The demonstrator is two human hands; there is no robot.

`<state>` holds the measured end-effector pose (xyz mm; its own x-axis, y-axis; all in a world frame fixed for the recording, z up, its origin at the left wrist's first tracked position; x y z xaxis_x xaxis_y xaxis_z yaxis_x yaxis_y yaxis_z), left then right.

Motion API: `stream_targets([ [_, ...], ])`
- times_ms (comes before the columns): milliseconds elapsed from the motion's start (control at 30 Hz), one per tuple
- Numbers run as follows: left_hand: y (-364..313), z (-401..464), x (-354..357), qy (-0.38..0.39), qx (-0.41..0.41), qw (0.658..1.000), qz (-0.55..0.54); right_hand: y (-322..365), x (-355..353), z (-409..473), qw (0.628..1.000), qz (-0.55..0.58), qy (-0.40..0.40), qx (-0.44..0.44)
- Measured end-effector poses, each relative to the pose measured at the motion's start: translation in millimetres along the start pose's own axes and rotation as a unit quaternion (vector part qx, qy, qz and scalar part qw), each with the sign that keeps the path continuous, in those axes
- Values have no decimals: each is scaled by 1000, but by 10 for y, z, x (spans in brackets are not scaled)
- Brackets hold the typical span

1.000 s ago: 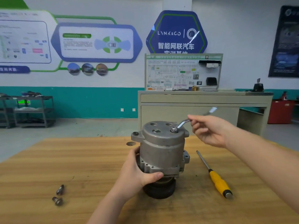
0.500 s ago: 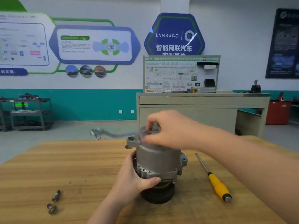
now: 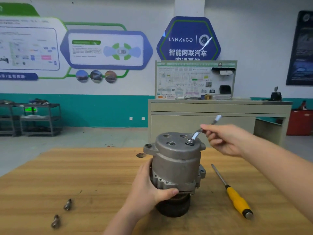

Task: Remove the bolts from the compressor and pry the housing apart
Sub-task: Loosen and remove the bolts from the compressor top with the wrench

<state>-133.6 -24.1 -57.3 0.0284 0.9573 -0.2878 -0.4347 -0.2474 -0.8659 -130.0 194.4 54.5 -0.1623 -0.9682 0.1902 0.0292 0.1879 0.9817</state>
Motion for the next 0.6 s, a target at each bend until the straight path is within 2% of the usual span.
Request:
stream_targets([
  [67, -4, -1, -8, -1, 8, 1000, 13, 173, 205, 105, 985, -174, 12, -5],
  [100, -23, -1, -16, -2, 15, 1000, 21, 271, 350, 124, 961, -275, 20, -25],
  [167, -53, 10, -12, 1, 20, 999, 33, 427, 711, 76, 890, -445, 42, -96],
  [233, -52, 15, -9, 1, 17, 999, 49, 480, 1113, -111, 802, -562, 79, -188],
  [300, -37, 14, -20, -2, 16, 998, 56, 454, 1359, -361, 702, -641, 92, -295],
  [367, -34, 8, -35, -1, 11, 999, 51, 395, 1362, -678, 645, -655, 80, -386],
  [400, -31, 12, -34, 2, 7, 999, 48, 370, 1305, -829, 637, -639, 77, -424],
  [433, -27, 12, -26, 8, 3, 999, 44, 350, 1211, -960, 645, -604, 84, -460],
  [567, -11, -20, -7, 19, -14, 1000, 9, 260, 582, -1201, 710, -450, 97, -534],
  [600, -10, -26, -10, 17, -17, 1000, 9, 236, 409, -1194, 741, -399, 81, -534],
])
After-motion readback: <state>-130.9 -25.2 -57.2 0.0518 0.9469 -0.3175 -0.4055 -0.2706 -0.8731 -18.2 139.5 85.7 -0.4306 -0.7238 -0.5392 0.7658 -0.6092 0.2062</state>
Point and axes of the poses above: each hand's wrist, its own z-axis towards the middle knuckle, its own x-axis out of the palm, y = z × x, the point moved 8 cm from there along z, towards the middle knuckle, and after that the axes turned 5 degrees about -x, right-handed, at the moved point
